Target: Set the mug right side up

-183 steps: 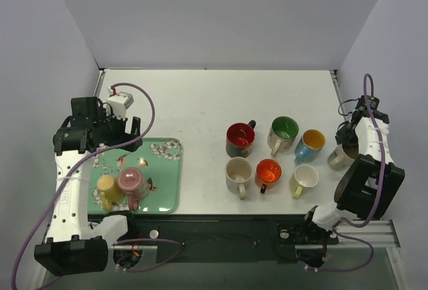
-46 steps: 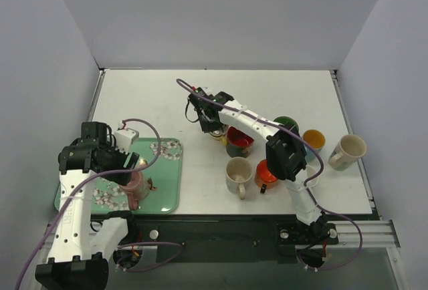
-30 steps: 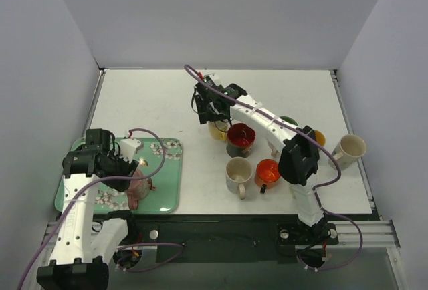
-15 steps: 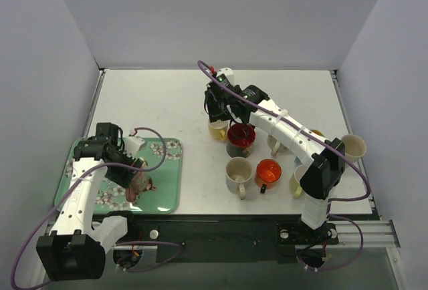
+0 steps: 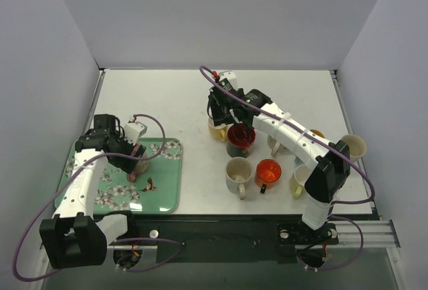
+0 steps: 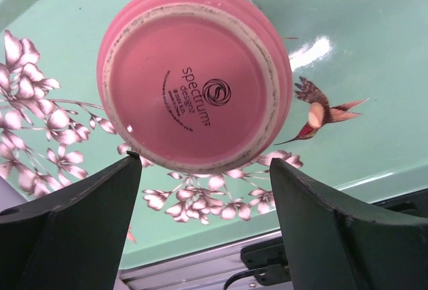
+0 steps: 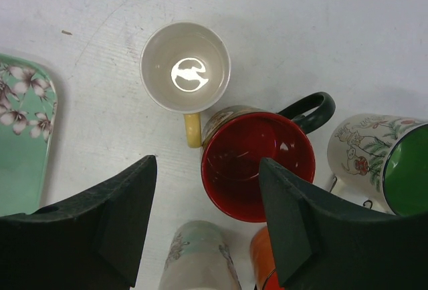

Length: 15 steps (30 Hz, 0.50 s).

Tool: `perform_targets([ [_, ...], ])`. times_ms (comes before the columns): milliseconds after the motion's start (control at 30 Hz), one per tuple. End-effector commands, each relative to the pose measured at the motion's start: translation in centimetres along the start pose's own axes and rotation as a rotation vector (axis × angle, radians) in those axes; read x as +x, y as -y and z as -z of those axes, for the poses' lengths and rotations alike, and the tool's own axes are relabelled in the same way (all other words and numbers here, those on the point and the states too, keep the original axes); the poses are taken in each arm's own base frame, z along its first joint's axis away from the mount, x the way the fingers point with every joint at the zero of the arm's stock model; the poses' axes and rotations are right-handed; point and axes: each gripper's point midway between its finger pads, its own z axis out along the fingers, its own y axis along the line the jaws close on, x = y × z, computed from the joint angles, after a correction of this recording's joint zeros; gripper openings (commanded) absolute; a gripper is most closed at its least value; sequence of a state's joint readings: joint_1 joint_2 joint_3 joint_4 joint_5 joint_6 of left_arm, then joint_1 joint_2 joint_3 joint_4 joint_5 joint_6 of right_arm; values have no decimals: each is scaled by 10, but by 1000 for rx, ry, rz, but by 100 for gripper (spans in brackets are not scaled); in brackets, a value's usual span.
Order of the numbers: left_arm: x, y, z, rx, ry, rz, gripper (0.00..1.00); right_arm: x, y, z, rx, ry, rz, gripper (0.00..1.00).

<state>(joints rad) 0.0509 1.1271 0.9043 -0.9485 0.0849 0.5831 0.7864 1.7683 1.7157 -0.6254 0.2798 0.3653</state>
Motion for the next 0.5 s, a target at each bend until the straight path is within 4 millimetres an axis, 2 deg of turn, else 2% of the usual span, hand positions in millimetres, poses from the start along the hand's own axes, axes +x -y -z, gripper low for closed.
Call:
perform_targets([
  [0,-10,12,12,41,112,97,89,2,8,10,20,20,10,58],
  [33,-1,17,2,49,87,110,89,2,9,10,17,20,10,58],
  [67,-2,11,-2,19,99,124,88,3,7,9,14,18,13,58],
  [100,7,13,-12,16,71,134,87,3,7,9,11,18,14,58],
  [167,15,7,-25,-25,45,138,85,2,8,9,16,21,17,58],
  [267,13,0,-37,-45,39,138,77,3,10,9,23,22,18,58],
  [367,-1,-9,-39,-69,89,155,69,4,9,11,13,20,20,58],
  [467,-12,-12,-40,-67,143,164,54,10,11,11,15,7,31,58],
])
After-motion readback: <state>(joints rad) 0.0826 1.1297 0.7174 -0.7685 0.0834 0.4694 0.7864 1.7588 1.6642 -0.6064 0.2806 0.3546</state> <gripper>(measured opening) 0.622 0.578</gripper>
